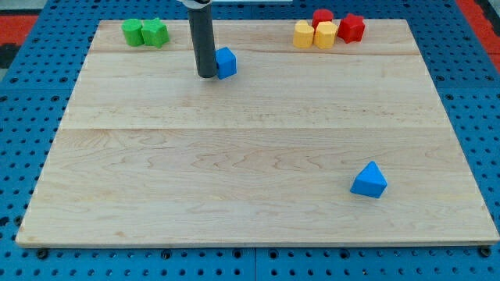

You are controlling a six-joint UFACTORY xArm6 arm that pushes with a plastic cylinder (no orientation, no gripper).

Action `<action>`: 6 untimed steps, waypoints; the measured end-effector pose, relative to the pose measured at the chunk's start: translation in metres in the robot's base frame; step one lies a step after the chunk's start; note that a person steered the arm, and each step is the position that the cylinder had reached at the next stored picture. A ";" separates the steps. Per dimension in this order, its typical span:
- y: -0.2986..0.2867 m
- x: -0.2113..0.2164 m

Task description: Move the blue cube into the green star

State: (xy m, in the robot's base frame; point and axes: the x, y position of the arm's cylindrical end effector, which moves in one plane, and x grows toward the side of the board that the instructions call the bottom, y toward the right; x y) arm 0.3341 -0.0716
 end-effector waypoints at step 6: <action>-0.030 0.006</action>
State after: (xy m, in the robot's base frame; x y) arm 0.3400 -0.1014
